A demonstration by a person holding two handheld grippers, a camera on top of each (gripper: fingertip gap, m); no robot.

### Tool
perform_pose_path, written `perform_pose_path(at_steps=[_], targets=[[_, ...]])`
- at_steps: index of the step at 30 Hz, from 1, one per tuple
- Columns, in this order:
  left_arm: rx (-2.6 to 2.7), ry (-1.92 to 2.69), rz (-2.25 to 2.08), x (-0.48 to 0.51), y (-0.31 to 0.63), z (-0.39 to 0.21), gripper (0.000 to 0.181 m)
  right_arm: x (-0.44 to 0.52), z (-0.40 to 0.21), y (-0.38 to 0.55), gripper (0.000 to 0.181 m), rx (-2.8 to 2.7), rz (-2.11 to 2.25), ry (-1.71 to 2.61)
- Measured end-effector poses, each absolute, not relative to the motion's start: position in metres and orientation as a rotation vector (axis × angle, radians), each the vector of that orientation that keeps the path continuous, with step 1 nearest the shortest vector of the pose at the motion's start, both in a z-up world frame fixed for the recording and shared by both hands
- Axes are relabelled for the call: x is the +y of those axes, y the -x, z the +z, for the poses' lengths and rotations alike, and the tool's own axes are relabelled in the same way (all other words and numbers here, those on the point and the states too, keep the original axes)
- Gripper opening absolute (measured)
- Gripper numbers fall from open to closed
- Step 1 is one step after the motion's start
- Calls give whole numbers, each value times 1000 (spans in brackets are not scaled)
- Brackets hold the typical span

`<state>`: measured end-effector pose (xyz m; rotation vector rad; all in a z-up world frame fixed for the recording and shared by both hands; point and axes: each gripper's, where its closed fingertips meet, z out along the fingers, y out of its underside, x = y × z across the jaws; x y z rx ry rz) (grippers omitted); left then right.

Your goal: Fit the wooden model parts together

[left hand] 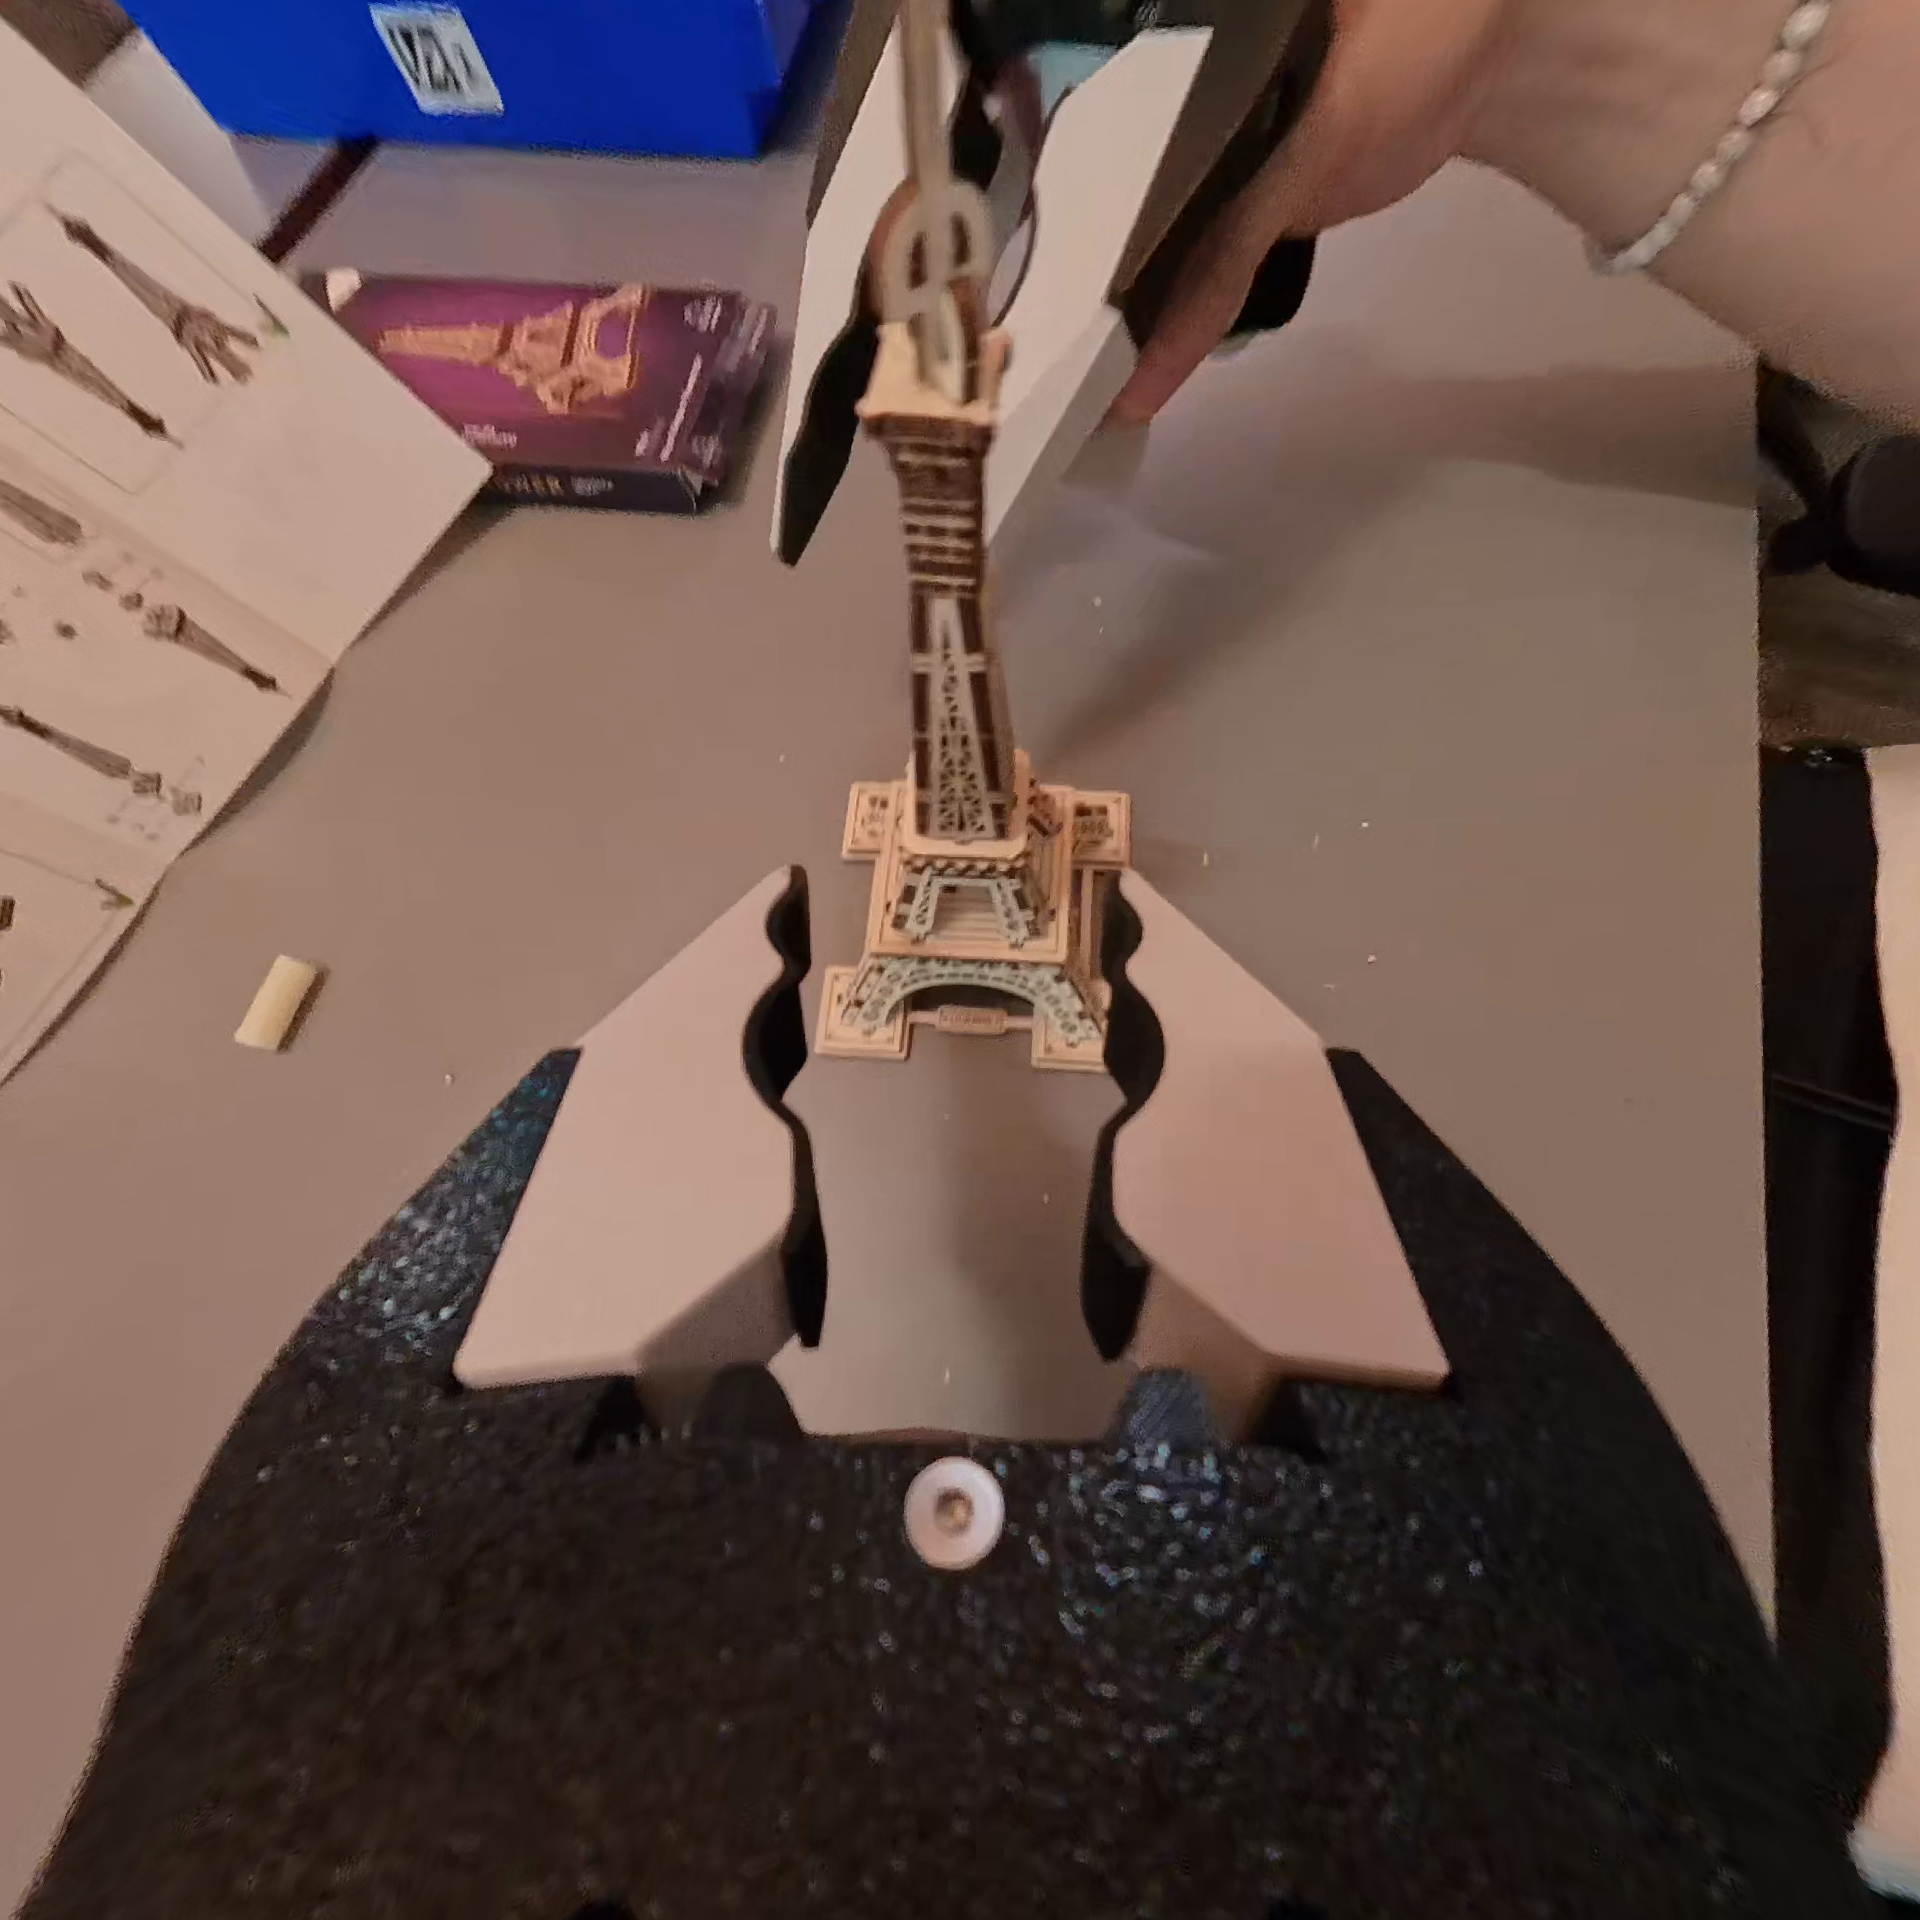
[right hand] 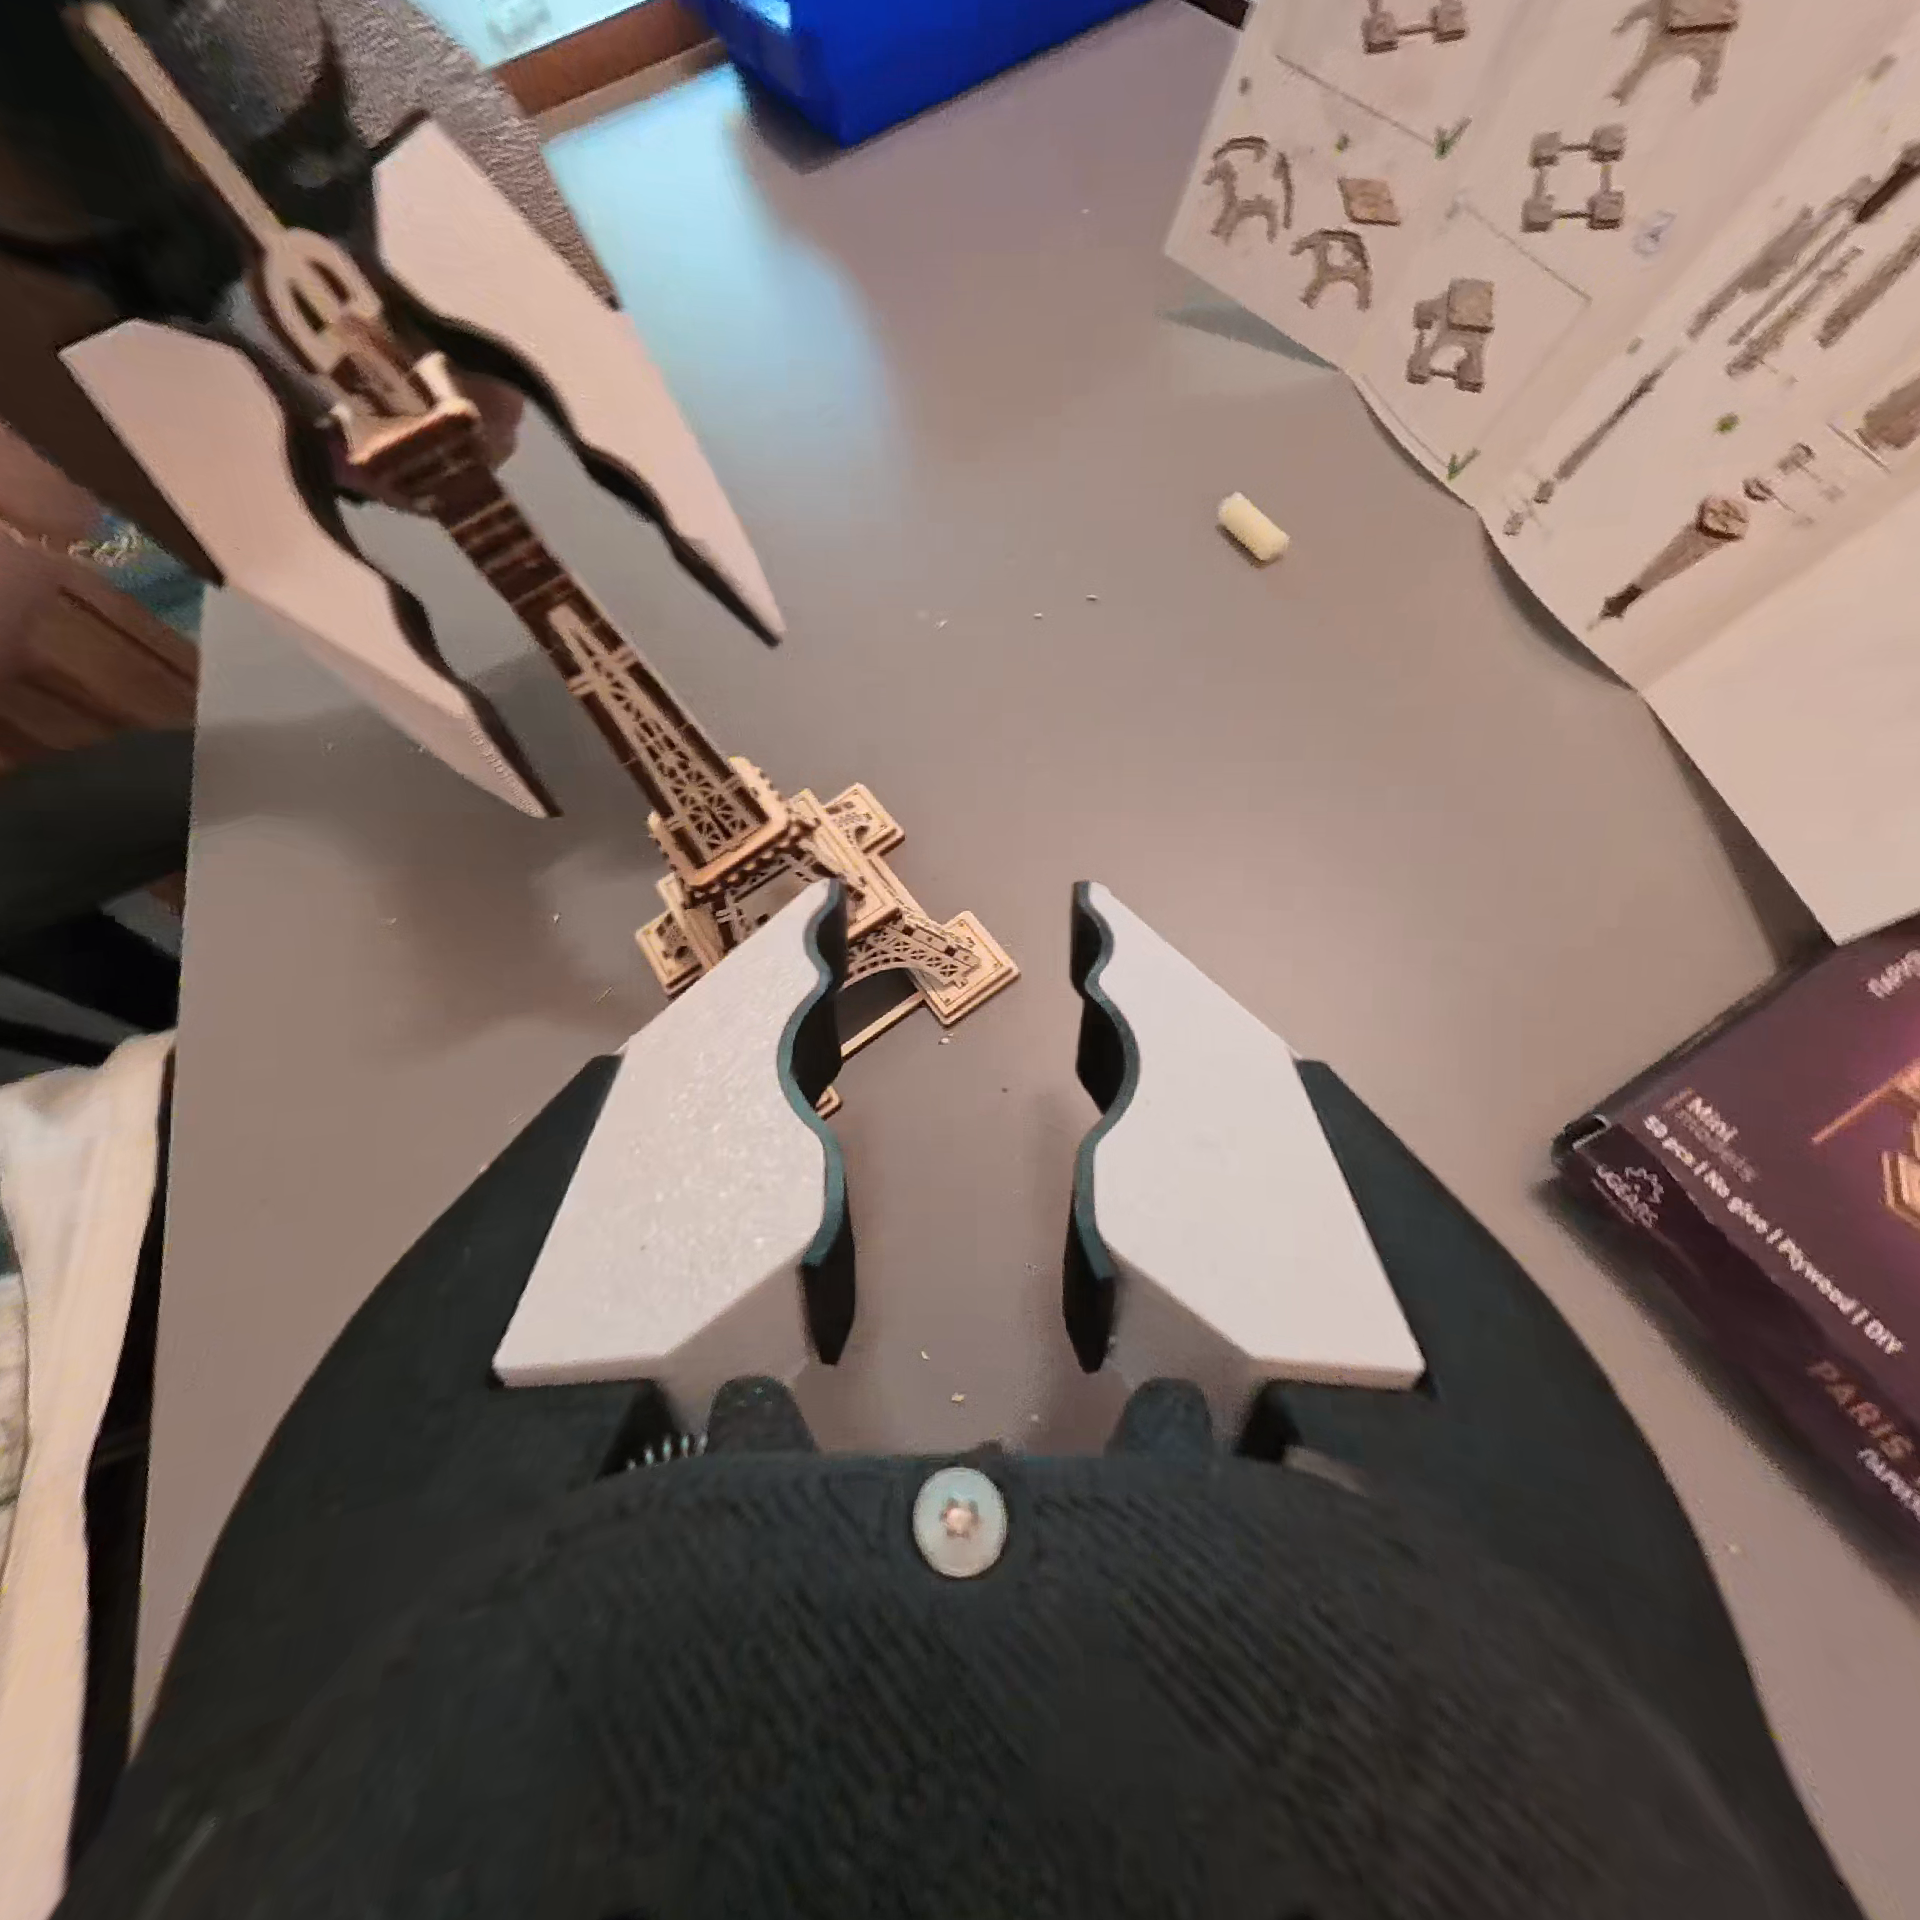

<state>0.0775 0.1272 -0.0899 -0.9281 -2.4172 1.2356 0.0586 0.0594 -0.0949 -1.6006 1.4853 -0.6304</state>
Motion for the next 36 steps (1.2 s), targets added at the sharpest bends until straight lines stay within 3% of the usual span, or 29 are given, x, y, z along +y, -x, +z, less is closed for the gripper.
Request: perform_pose_path(at_steps=[11,19,23,36], targets=[[-2414,909,1378,113,-71,-111,44,64,-127,-47,44,1464,-654,1670],[-2473,949,1282,108,-71,-124,47,54,-115,-46,38,1421,-778,1519],[-2423,952,1250,111,-65,-126,33,49,-113,-45,38,1437,-774,1479],[-2430,835,1365,103,-83,-124,32,52,-115,-46,38,1438,-743,1463]])
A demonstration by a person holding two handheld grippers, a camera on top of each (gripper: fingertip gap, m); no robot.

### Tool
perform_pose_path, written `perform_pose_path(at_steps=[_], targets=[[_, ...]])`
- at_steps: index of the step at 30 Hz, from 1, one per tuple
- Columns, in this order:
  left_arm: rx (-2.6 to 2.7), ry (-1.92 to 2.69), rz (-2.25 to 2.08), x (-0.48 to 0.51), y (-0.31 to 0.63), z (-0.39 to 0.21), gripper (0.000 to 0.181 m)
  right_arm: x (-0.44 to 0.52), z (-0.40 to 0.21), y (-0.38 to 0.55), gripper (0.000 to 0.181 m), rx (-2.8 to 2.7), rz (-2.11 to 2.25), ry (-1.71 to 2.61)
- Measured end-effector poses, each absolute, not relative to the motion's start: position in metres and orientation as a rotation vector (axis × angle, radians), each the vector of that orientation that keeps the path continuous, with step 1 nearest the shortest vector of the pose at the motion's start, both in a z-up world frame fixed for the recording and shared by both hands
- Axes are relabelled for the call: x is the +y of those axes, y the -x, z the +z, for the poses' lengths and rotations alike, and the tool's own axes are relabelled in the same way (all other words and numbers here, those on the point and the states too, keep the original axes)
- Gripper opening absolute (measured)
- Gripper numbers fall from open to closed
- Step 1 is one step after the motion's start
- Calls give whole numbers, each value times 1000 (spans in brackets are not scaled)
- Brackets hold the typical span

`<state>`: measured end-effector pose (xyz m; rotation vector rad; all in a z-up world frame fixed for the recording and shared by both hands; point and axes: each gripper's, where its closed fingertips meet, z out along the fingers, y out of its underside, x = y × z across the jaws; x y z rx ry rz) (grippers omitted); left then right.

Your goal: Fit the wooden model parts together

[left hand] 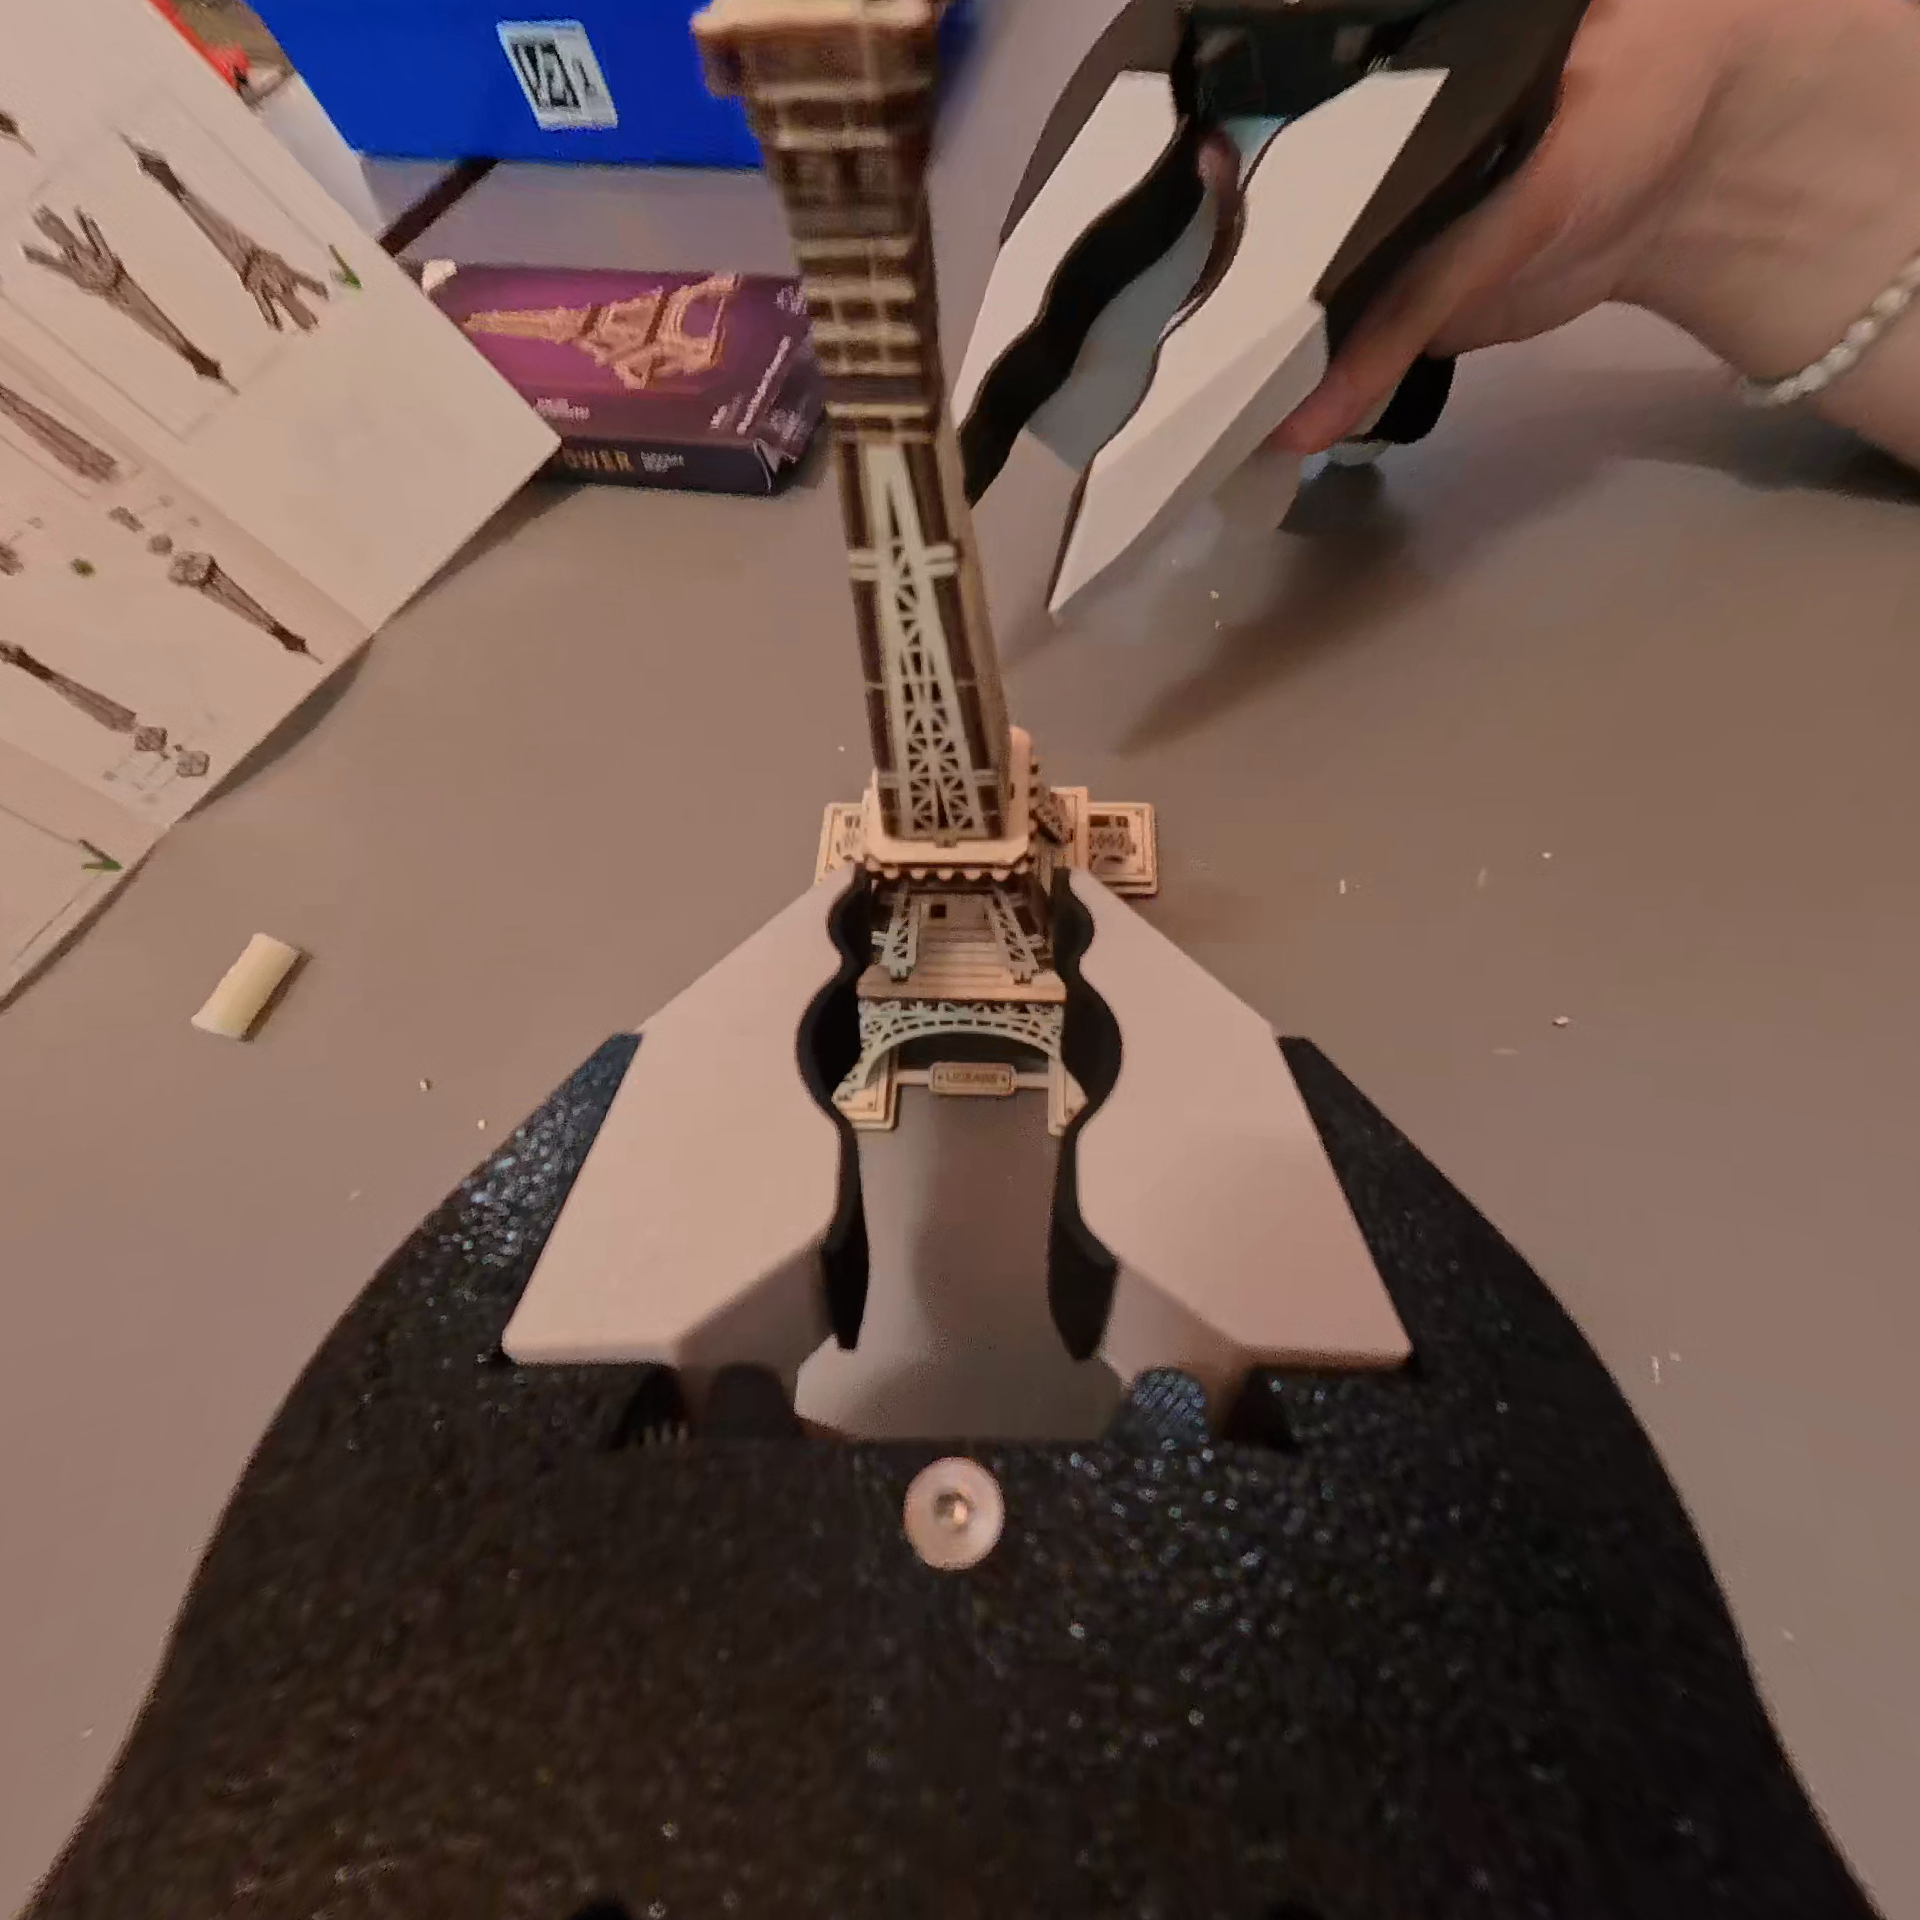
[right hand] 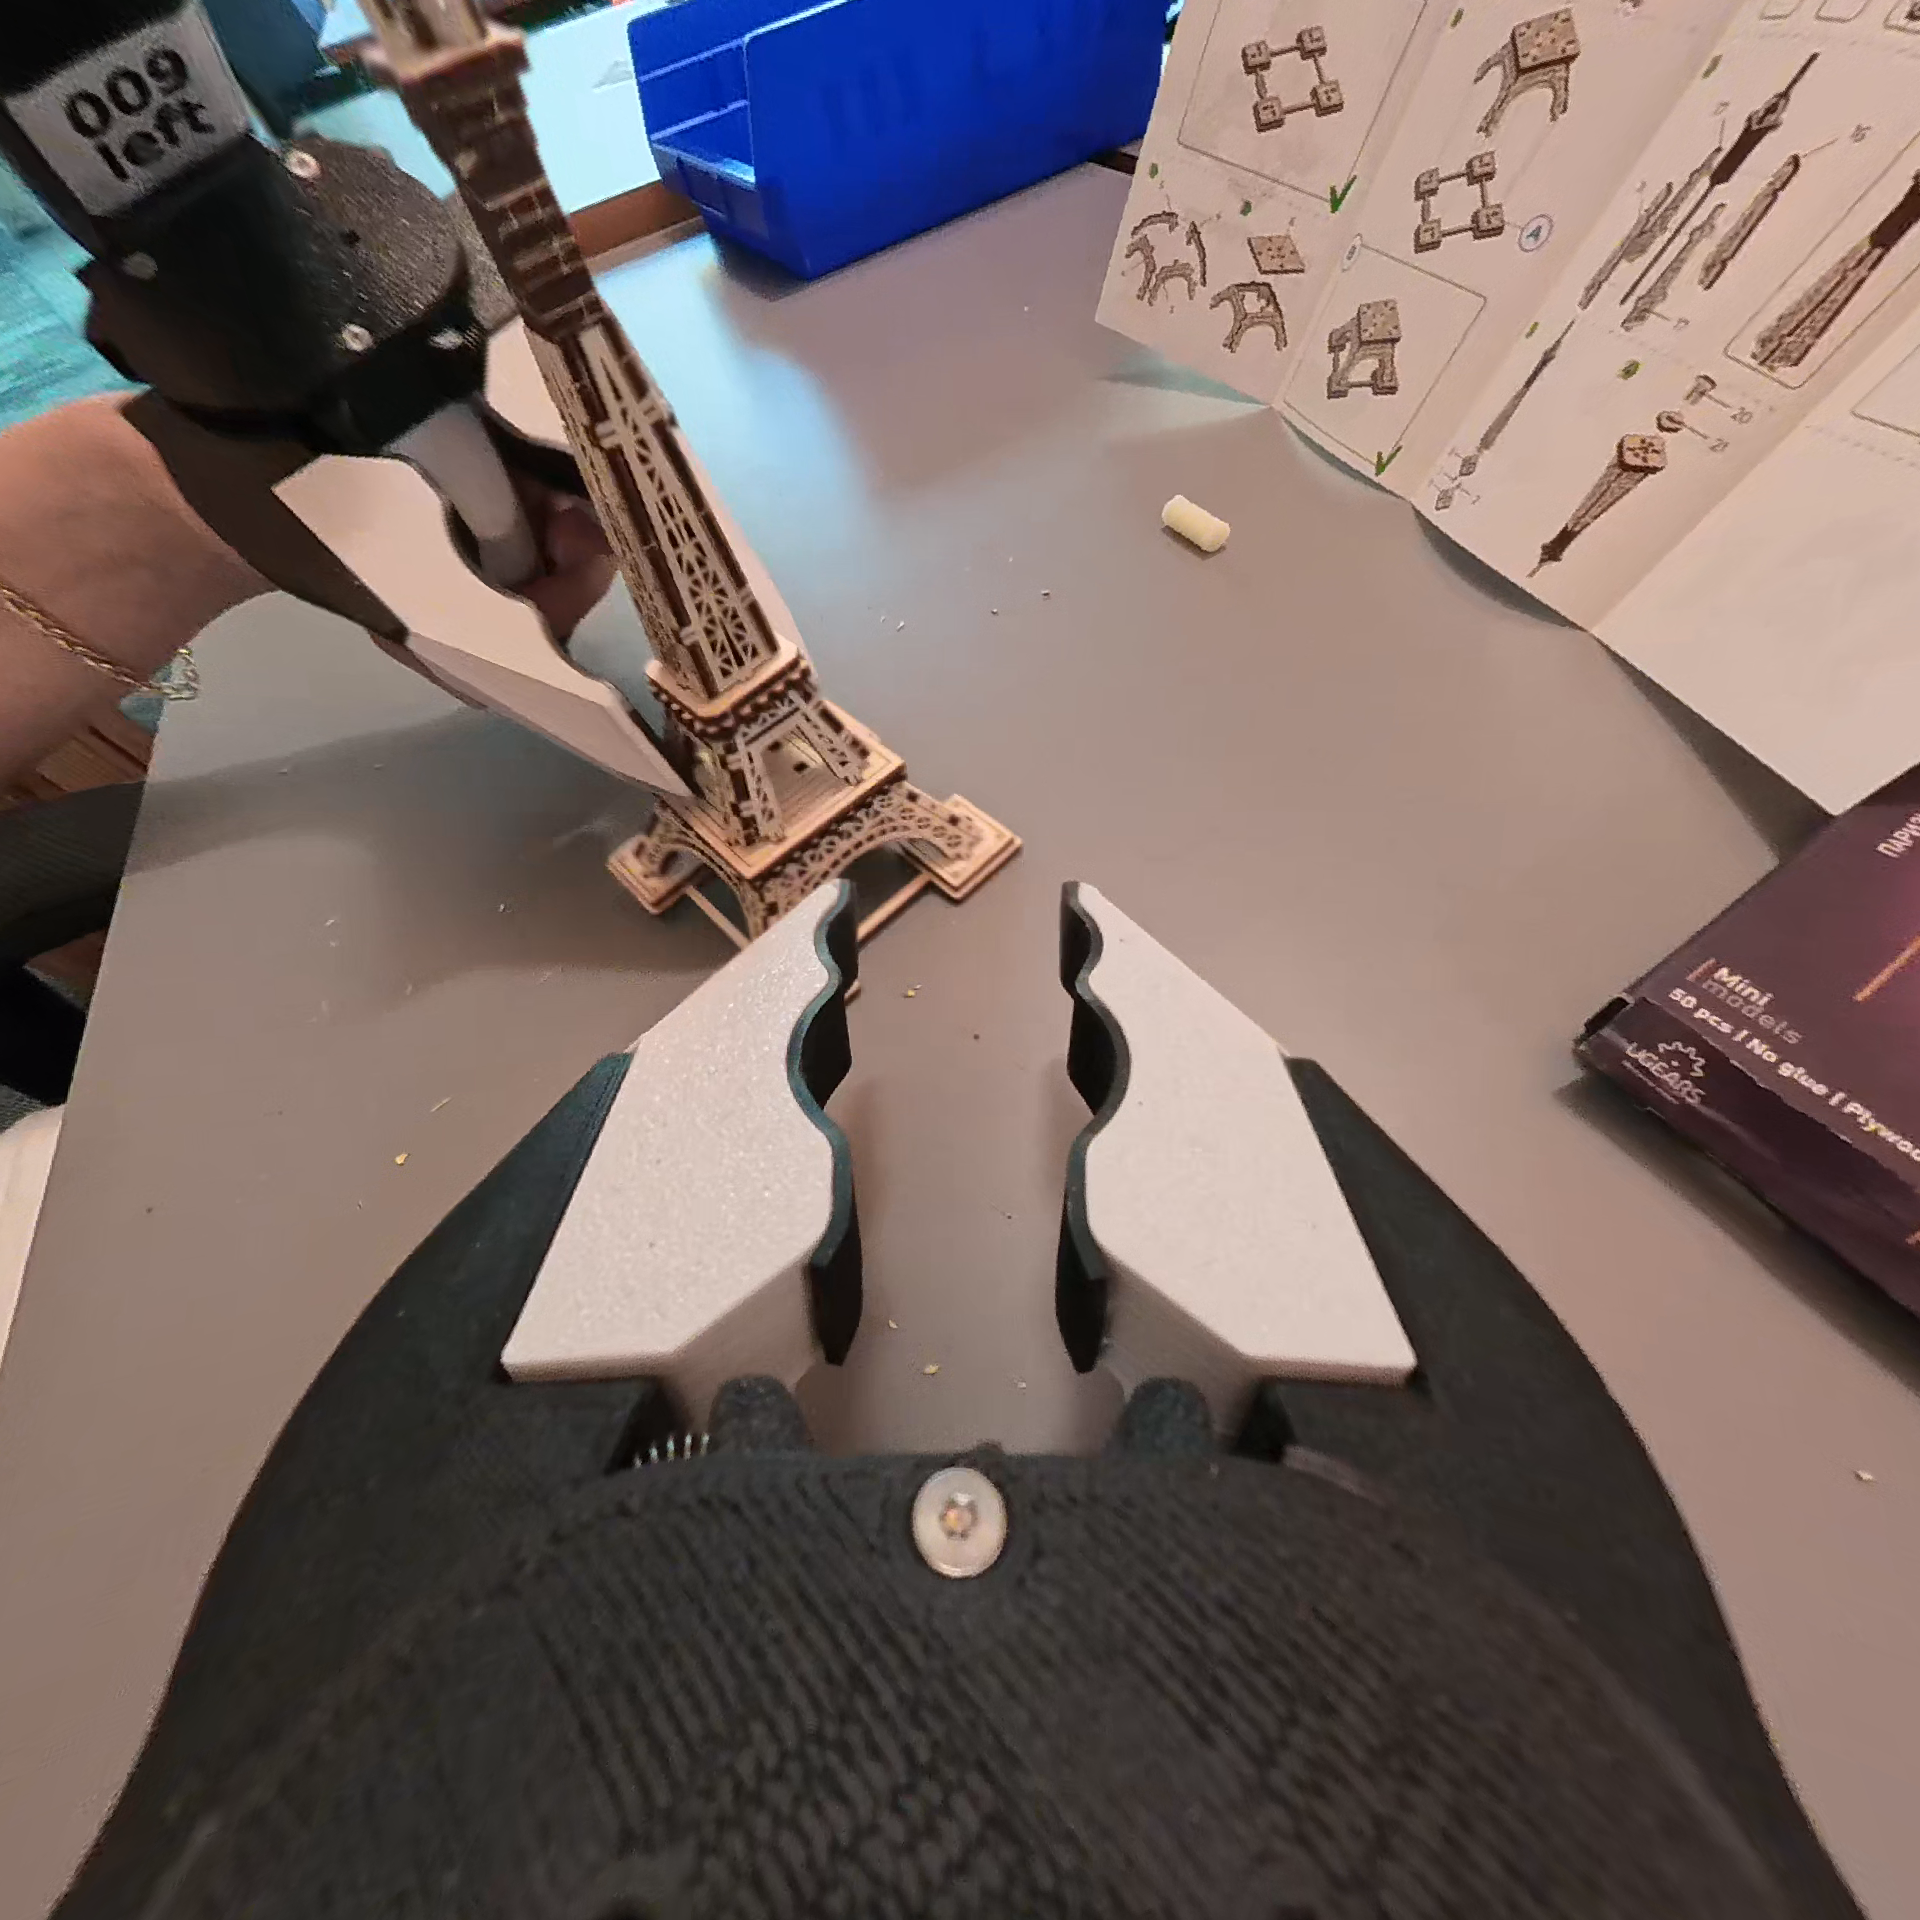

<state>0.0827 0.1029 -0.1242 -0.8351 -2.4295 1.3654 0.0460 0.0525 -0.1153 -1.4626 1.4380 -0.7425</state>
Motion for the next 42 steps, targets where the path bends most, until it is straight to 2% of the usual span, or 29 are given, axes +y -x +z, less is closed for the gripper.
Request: perform_pose_path(at_steps=[4,14,17,19,25,29,42], targets=[[-2433,777,1382,101,-85,-123,32,61,-114,-47,38,1401,-719,1480],[-2496,730,1414,101,-94,-111,48,92,-117,-61,38,1326,-682,1560],[-2504,777,1428,100,-94,-113,43,95,-115,-67,24,1314,-726,1568],[-2494,822,1444,100,-92,-112,33,99,-116,-69,16,1297,-747,1601],[-2499,847,1466,100,-91,-112,29,97,-116,-75,18,1304,-830,1636],[-2506,852,1464,100,-92,-112,29,100,-115,-80,8,1289,-852,1635],[-2502,839,1432,99,-94,-113,27,100,-119,-77,3,1328,-814,1722]])
